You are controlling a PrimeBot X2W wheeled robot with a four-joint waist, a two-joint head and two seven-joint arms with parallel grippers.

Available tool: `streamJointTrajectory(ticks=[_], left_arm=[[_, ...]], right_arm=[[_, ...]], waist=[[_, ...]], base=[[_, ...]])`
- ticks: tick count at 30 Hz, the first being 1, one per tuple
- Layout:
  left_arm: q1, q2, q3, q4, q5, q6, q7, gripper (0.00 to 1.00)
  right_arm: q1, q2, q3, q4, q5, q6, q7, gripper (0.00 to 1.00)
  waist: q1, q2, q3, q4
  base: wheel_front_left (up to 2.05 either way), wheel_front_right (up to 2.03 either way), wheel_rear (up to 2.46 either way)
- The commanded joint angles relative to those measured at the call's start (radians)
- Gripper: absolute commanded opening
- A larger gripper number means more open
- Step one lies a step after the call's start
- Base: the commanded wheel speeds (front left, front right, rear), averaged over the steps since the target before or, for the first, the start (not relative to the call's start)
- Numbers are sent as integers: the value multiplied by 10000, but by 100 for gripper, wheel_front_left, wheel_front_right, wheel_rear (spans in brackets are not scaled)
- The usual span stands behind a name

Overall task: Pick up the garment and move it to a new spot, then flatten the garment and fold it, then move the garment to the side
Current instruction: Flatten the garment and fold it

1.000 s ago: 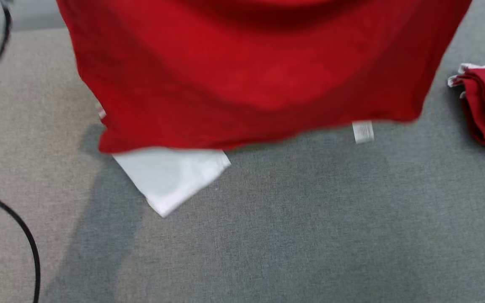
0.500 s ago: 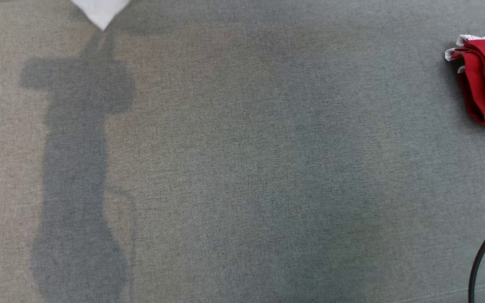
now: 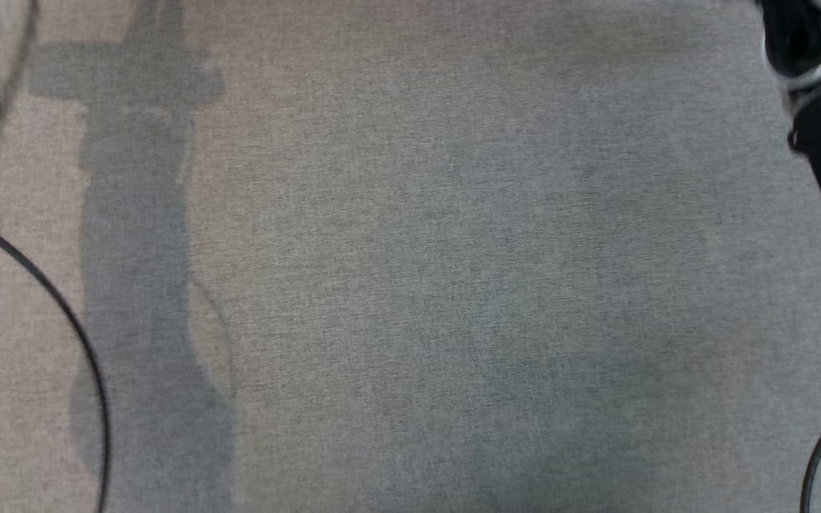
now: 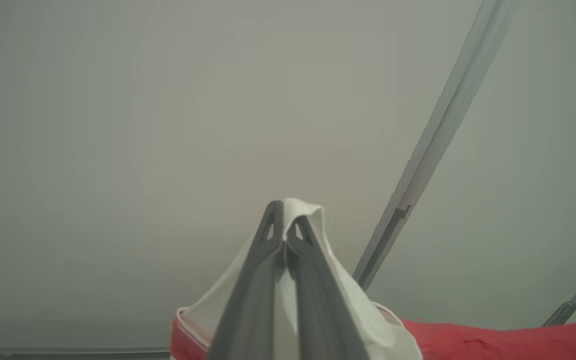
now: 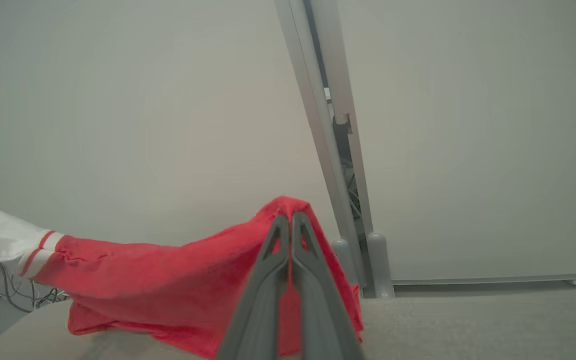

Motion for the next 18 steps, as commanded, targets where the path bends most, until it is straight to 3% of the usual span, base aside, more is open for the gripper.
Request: streamJointTrajectory(ticks=[1,6,11,15,18], left_arm=[[338,24,-74,-130,-56,-46,-152,0],[3140,-179,-612,-1179,-552,-32,-834,0],[5908,225,-664,-2715,-475,104,-1123,0],[8246,829,-620,-4720,-384,849,-1015,0],[10000,1412,-513,-6741,-415,1736,-589,0]], right_arm=[[320,-154,144,-167,102,1,-86,0],[2640,-1055,960,-1126,978,1,-688,0],[4917,-1676,1545,-2068,1730,1,-1230,0],[6403,-1983,1637,-2775,1852,1,-1473,0],[7397,-2211,1220,-3344,1679,1,-1524,0]], waist=[[-1,0,78,128],[-1,0,-290,349],[-1,0,-845,372],[-1,0,-1389,319],[-1,0,-1803,360]], base=[[0,0,0],[0,0,0],[0,0,0],[0,0,0],[0,0,0]])
